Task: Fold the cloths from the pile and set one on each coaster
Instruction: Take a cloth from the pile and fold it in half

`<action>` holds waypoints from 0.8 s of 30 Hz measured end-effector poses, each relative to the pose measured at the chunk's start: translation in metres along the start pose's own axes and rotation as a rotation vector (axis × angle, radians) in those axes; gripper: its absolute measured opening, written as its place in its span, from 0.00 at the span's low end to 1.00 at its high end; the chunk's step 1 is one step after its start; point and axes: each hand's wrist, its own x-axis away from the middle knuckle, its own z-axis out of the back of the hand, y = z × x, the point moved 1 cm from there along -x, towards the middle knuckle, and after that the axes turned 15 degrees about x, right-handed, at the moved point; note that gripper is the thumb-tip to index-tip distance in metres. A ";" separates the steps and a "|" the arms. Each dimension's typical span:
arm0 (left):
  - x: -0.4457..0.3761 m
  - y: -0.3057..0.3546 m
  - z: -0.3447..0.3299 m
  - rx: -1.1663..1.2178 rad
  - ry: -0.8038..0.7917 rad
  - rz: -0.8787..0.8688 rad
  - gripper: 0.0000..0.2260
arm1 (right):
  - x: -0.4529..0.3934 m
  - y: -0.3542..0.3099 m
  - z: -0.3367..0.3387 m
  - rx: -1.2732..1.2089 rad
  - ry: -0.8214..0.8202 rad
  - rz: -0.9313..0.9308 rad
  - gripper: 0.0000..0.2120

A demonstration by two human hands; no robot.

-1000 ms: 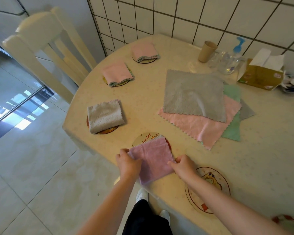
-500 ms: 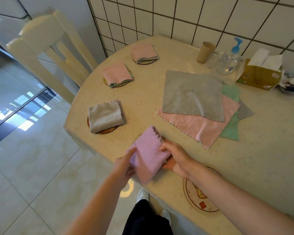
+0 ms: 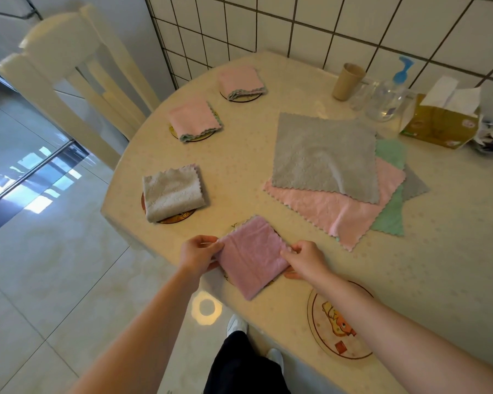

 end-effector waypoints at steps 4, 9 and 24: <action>-0.003 -0.001 -0.002 -0.033 0.001 -0.077 0.07 | 0.000 0.003 -0.002 0.057 0.012 -0.002 0.08; -0.011 -0.004 0.007 -0.361 0.117 -0.250 0.06 | 0.001 0.006 -0.002 0.247 0.036 0.073 0.08; -0.018 0.042 -0.104 -1.058 -0.311 -0.887 0.14 | -0.043 0.006 0.116 0.745 0.423 0.323 0.11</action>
